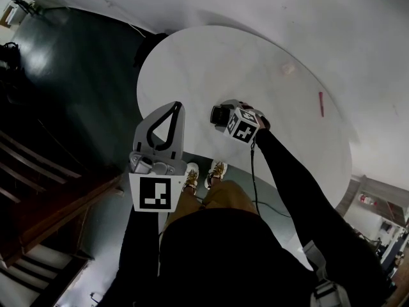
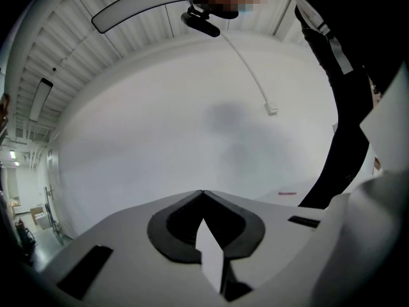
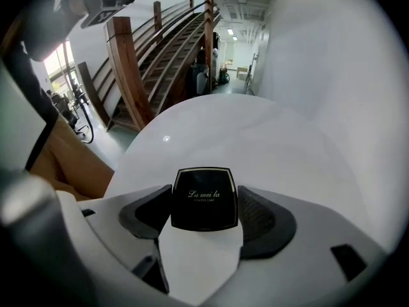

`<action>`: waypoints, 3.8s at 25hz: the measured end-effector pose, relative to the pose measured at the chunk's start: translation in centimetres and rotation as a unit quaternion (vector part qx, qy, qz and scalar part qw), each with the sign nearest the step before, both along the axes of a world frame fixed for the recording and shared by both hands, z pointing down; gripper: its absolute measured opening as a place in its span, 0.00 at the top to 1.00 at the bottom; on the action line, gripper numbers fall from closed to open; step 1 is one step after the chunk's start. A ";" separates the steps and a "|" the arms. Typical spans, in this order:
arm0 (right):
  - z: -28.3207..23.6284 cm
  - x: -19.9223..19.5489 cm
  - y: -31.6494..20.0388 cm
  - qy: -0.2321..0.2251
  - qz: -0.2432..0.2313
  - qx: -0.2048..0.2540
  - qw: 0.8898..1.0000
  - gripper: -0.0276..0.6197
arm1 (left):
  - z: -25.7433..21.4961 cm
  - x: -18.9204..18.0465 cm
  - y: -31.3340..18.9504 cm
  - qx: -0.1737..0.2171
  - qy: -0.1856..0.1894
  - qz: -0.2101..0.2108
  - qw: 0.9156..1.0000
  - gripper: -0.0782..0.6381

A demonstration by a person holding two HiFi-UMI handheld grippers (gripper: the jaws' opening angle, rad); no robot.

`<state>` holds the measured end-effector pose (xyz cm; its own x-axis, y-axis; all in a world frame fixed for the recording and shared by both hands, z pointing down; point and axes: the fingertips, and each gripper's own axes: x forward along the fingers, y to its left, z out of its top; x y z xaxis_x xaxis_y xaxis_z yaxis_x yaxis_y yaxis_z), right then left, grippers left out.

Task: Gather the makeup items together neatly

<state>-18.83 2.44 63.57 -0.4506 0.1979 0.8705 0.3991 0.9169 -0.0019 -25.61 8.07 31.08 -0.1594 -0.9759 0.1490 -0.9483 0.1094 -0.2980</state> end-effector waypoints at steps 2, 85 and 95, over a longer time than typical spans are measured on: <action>-1.0 0.4 -0.6 -0.023 0.041 -0.021 0.999 0.45 | -0.1 0.4 -0.6 0.000 -0.009 0.007 1.000 0.87; -0.8 26.9 -18.0 -0.138 0.789 -0.086 0.593 0.45 | 2.8 18.3 -20.3 -0.021 0.101 0.266 0.958 0.87; -10.2 26.9 -20.9 -0.246 0.728 0.023 0.640 0.45 | 1.9 17.6 -20.9 -0.011 0.098 0.266 0.959 0.87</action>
<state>8.03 -18.46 53.34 -0.3503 -0.7641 0.5417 -0.9356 0.3131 -0.1633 -8.06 -12.84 33.01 0.3935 -0.9075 0.1470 -0.9060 -0.4099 -0.1052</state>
